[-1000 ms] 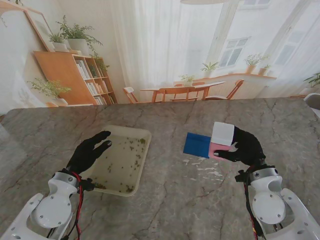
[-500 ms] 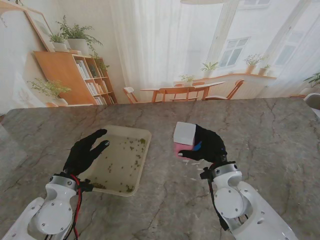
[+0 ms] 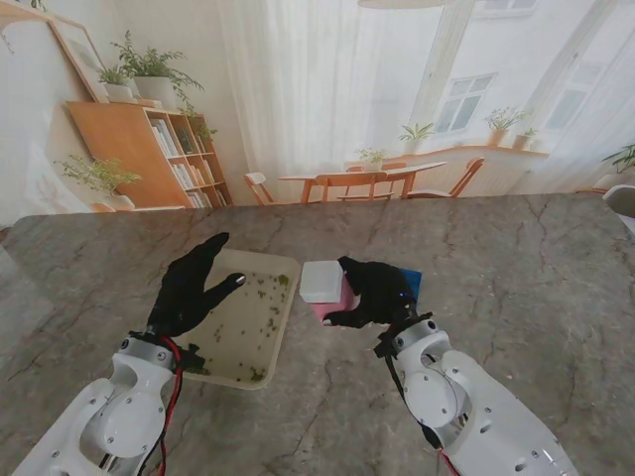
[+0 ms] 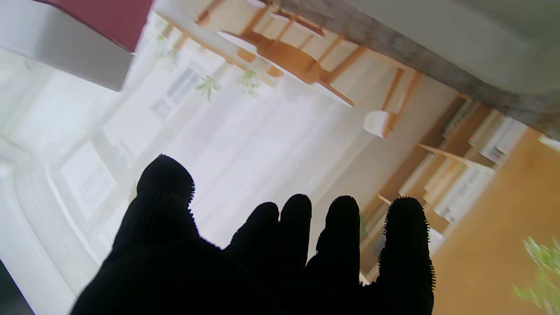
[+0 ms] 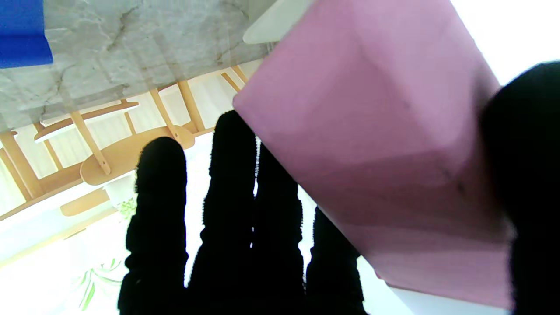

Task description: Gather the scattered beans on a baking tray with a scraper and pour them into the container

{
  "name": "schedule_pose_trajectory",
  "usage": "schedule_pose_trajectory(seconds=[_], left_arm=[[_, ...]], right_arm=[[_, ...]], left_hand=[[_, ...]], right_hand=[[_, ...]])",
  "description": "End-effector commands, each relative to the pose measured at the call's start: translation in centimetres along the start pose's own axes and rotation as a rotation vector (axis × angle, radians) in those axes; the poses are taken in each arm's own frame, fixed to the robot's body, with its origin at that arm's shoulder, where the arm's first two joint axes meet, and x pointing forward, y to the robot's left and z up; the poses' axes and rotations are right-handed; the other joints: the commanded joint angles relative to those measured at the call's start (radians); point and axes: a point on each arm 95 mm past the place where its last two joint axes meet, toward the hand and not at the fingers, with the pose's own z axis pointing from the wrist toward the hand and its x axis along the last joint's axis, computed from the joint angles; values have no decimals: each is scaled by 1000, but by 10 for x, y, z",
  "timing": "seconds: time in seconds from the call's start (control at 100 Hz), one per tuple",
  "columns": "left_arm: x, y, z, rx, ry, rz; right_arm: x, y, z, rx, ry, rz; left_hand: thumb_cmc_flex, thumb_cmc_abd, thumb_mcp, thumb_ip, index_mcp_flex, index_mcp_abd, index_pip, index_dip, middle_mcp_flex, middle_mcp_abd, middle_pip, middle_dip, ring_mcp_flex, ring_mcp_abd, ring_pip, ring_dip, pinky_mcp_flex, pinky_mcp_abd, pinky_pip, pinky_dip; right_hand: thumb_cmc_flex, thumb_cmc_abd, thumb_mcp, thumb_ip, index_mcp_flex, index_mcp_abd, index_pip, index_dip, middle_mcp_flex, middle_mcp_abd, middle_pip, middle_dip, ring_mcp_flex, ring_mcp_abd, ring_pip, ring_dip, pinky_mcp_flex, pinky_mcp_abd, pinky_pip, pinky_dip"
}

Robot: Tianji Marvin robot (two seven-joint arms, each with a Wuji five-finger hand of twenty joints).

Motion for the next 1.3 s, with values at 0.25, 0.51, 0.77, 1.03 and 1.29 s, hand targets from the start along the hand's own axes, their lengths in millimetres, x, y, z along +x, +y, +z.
schedule_pose_trajectory(seconds=[0.25,0.51,0.77,1.03,1.29], left_arm=[[31,20,46,-117,160,-51],[41,31,61,-183,259,15],[42,29,63,-252,337,82],[45,31,66,-306,408,47],[48,36,69,-305,425,28]], right_arm=[[-8,-7,3,57,25,-58],[-6,-7,3,40,30,-68],[-4,-6,3,30,36,-68],[-4,-5,2,29,31,-67],[-4,-4,0,19,18,-66]], left_hand=[[-50,-67,-4,6,-90,92,-40,-48,-112,43,-31,-59,-103,-3,-36,-38,-52,-50,-101,-60],[-73,-120,-4,2,-96,106,-36,-63,-124,53,-30,-76,-134,-4,-43,-59,-65,-66,-151,-83],[-84,-172,4,-6,-44,87,-10,-64,-63,39,-10,-76,-103,-20,-35,-76,-47,-101,-171,-101],[-115,-193,5,-14,-16,59,4,-60,-22,11,-3,-72,-49,-35,-21,-77,-15,-116,-138,-91],[-75,-204,22,-13,13,57,21,-47,56,-3,20,-40,47,-33,19,-34,41,-111,-12,-25]], right_hand=[[202,172,273,137,64,-257,244,-12,116,-127,255,30,3,-90,46,9,-1,-31,29,15],[202,170,271,136,62,-269,253,-31,114,-133,256,24,1,-94,44,6,-2,-33,27,13],[201,169,272,136,59,-284,260,-43,112,-138,257,20,1,-97,42,3,-1,-37,24,11],[201,167,273,135,58,-286,265,-50,113,-138,257,20,1,-96,42,2,1,-36,22,10],[201,167,273,135,58,-287,268,-54,113,-138,257,19,3,-96,43,1,1,-36,22,10]])
